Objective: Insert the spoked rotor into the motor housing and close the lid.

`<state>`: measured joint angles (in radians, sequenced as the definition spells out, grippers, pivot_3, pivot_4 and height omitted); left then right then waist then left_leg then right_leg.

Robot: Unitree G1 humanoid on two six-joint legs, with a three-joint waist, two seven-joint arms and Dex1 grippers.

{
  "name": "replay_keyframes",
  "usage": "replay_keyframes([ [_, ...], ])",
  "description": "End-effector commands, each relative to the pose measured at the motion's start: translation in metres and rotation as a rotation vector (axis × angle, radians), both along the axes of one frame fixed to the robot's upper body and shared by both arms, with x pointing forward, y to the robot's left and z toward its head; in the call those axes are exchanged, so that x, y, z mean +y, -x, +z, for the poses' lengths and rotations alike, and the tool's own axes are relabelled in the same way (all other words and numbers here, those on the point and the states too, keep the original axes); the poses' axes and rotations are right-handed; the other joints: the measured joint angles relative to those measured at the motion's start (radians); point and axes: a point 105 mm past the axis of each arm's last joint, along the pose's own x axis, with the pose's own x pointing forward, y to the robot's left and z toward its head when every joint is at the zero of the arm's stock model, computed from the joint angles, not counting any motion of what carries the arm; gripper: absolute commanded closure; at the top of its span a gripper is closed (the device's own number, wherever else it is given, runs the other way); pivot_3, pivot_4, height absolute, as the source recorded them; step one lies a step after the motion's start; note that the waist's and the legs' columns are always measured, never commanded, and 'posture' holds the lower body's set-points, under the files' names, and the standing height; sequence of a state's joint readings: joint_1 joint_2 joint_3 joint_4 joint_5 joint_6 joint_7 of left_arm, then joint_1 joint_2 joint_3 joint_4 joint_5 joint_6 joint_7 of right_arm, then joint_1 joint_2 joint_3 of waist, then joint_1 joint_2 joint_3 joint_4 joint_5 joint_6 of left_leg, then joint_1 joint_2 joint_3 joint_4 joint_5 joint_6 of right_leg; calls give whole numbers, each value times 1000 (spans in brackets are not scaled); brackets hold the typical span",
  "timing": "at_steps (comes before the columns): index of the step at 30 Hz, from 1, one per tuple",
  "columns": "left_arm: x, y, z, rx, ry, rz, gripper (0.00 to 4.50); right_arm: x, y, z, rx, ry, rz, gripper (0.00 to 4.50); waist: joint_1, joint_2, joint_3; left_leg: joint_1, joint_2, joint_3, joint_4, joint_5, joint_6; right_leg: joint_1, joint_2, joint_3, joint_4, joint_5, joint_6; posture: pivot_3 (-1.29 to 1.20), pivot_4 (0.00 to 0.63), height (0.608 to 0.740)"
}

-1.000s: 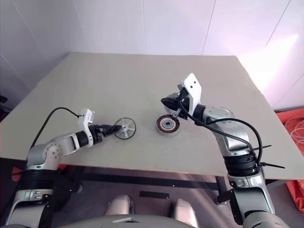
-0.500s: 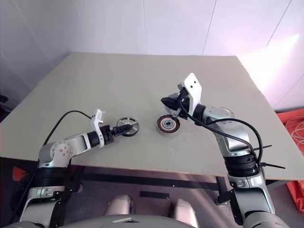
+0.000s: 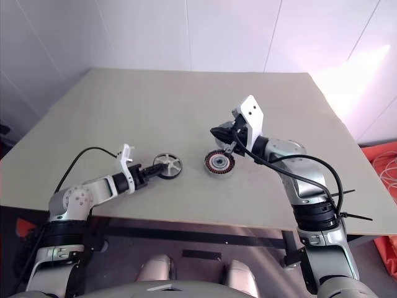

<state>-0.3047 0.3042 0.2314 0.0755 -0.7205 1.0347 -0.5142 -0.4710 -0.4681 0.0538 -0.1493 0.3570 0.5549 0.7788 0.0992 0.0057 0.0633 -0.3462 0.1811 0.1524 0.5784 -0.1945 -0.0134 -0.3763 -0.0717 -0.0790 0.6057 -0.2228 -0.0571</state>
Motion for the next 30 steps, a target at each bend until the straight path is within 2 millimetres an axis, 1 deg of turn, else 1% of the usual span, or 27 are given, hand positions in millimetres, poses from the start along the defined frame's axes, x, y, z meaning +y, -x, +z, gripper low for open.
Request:
replay_keyframes([
  [1, 1, -4, 12, -42, 22, 12, 2279, -1, 0, 16, -61, -12, -1, 4500, 0, 0, 0, 0, 0, 0, 0, 0, 0, 0, 0, 0, 0, 0, 0, 0, 0, 740],
  [4, 1, -5, 11, -41, 25, 19, 2846, -2, -1, 17, -63, -10, -8, 4500, 0, 0, 0, 0, 0, 0, 0, 0, 0, 0, 0, 0, 0, 0, 0, 0, 0, 740],
  [6, 2, -6, 11, -42, 35, 25, 3473, -3, -2, 17, -65, -7, -16, 4500, 0, 0, 0, 0, 0, 0, 0, 0, 0, 0, 0, 0, 0, 0, 0, 0, 0, 740],
  [8, 1, -6, 12, -44, 46, 28, 3974, -5, -2, 17, -66, -5, -21, 4500, 0, 0, 0, 1, 0, 0, 0, 0, 0, 1, 0, 0, 0, 0, 0, 0, 0, 740],
  [9, 1, -6, 12, -43, 48, 30, 4064, -5, -2, 17, -65, -4, -23, 4500, 0, 0, 0, 1, 0, 0, 0, 0, 0, 2, 0, 0, 0, 0, 0, 0, 0, 740],
  [12, 0, -7, 13, -44, 55, 24, 4064, -6, -2, 16, -64, -2, -24, 4500, -1, 0, 0, 2, 0, 0, 0, 0, 0, 3, 0, 0, 0, 0, 0, 0, 0, 740],
  [18, -12, -9, 21, -53, 116, -5, 4064, -13, -1, 12, -58, 17, -43, 4500, 1, 0, 0, 2, 0, 0, 0, 0, 0, 2, 0, 0, 0, 0, 1, 0, 0, 740],
  [22, -30, -24, 43, -66, 306, -17, 4064, -33, -8, -3, -22, 113, -121, 4500, 10, -1, 0, 0, -1, -1, 0, 0, 0, 1, 0, 0, -1, 0, 1, 0, 0, 740],
  [24, -36, -31, 52, -57, 401, -14, 4064, -41, -9, -12, -1, 167, -141, 4500, 11, -1, 1, -1, -2, -1, 1, 0, 0, 1, -1, 0, -1, 0, 1, 0, 0, 740],
  [26, -48, -37, 63, -42, 502, -35, 4064, -51, -9, -22, 24, 220, -158, 4500, 12, -1, 1, -2, -2, -1, 1, 0, 0, 1, -1, 0, -1, 0, 1, 0, 0, 740],
  [28, -59, -41, 70, -15, 576, -53, 4064, -58, -7, -30, 42, 258, -166, 4500, 13, -1, 1, -2, -2, -1, 1, 0, 0, 1, -1, 0, -1, 0, 1, 0, 0, 740],
  [30, -75, -45, 71, 38, 643, -84, 4064, -69, -6, -38, 62, 308, -186, 4500, 14, -1, 1, -3, -3, -1, 1, 0, 0, 0, -1, 0, -2, 0, 1, 0, 0, 740],
])
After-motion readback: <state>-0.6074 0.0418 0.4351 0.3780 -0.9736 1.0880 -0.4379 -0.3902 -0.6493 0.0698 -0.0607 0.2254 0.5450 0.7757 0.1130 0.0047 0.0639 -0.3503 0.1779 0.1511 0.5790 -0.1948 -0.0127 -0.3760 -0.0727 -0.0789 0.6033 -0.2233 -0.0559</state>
